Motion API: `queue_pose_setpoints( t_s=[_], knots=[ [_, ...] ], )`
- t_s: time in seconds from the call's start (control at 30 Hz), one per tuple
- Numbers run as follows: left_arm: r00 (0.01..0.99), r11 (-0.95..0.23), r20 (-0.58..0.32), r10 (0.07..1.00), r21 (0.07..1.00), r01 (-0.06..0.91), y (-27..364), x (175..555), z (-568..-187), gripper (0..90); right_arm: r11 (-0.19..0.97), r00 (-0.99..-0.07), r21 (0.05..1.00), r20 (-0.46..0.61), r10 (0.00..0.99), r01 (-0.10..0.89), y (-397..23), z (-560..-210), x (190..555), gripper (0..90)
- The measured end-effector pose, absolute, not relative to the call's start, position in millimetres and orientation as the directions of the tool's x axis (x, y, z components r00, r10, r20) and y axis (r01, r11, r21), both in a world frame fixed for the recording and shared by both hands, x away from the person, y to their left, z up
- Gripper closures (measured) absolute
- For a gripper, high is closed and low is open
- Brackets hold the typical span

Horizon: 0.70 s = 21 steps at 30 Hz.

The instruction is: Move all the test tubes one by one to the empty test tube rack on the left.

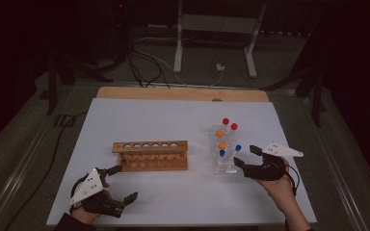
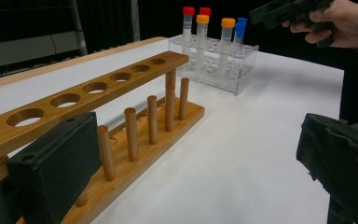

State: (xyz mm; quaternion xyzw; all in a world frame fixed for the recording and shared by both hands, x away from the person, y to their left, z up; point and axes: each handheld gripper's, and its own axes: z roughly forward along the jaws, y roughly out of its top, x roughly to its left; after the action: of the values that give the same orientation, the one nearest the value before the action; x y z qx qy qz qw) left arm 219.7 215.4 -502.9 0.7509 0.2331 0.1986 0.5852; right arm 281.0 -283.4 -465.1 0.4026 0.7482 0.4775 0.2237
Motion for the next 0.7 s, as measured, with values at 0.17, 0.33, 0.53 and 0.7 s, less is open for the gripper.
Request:
queue_pose_setpoints(
  t_s=[0.17, 0.33, 0.53, 0.7],
  knots=[
    [0.813, -0.206, 0.024, 0.582, 0.971, 0.119, 216, 220, -503, 0.5, 0.227, -0.544, 0.866, 0.061, 0.837, 0.446, -284, -466, 289, 39.7],
    [0.814, -0.204, 0.02, 0.581, 0.972, 0.121, 216, 220, -503, 0.5, 0.249, -0.53, 0.837, 0.057, 0.846, 0.488, -282, -466, 294, 52.1],
    [0.813, -0.204, 0.02, 0.583, 0.971, 0.123, 216, 220, -503, 0.5, 0.278, -0.529, 0.806, 0.051, 0.847, 0.522, -280, -469, 301, 60.6],
    [0.814, -0.205, 0.021, 0.58, 0.971, 0.121, 215, 220, -503, 0.5, 0.297, -0.544, 0.8, 0.044, 0.838, 0.521, -277, -468, 304, 65.5]
  ],
)
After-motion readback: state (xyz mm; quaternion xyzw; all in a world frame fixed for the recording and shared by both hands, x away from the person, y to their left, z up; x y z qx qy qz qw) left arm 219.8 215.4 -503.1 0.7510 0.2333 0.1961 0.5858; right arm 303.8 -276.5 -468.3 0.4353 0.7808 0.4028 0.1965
